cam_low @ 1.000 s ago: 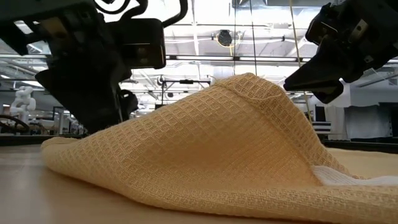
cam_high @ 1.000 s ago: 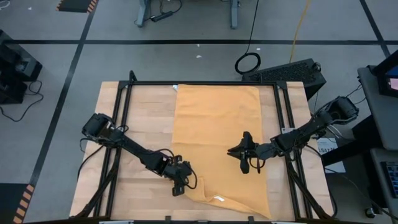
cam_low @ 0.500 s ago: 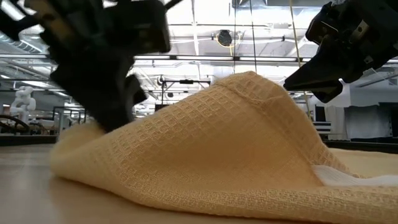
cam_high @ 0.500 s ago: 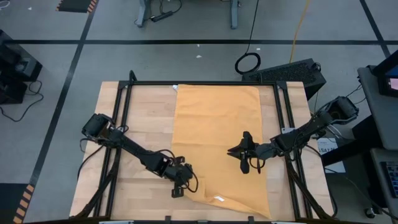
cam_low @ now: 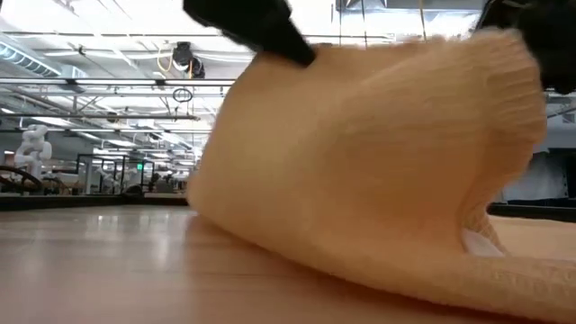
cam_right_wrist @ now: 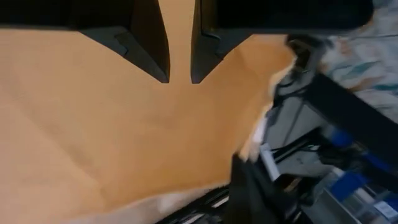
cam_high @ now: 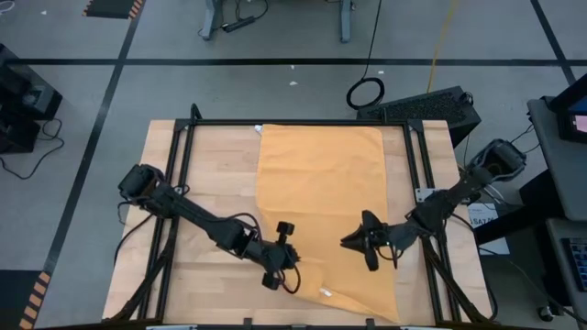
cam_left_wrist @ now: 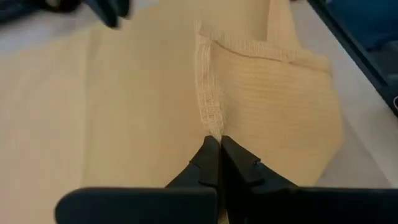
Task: Roll towel
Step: Fold the yellow towel
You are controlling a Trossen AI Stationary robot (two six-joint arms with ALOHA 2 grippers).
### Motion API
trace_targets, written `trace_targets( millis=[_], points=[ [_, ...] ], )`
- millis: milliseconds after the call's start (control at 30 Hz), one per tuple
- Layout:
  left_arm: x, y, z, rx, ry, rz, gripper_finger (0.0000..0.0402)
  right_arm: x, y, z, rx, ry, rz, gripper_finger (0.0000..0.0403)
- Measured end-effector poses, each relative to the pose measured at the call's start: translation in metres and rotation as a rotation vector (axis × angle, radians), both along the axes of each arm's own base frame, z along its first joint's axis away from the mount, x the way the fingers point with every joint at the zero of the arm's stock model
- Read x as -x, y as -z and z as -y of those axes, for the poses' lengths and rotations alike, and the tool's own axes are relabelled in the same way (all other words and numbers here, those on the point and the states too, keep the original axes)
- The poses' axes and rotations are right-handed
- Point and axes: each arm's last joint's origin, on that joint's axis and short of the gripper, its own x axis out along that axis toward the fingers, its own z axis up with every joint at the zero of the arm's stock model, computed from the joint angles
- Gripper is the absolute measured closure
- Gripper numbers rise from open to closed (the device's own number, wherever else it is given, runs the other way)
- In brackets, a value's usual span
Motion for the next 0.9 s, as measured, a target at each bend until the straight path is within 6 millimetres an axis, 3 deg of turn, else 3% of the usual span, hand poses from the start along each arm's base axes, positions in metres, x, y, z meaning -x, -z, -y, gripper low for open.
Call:
trace_targets(
  millis=[200,667,900],
  points=[
    [-0.006,-0.001,-0.008,-0.076,0.091,0.029,0.0398,0.013,0.002,-0.016,-0.135,-0.024,-0.041,0.0346],
    [-0.026,-0.018,-0.023,-0.066,0.261,0.242,0.0399,0.049,0.001,-0.050,-0.164,-0.114,-0.025,0.0333],
    [-0.027,-0.022,-0.020,-0.088,0.306,0.290,0.0399,0.050,0.004,-0.049,-0.085,0.078,0.065,0.0332]
  ],
)
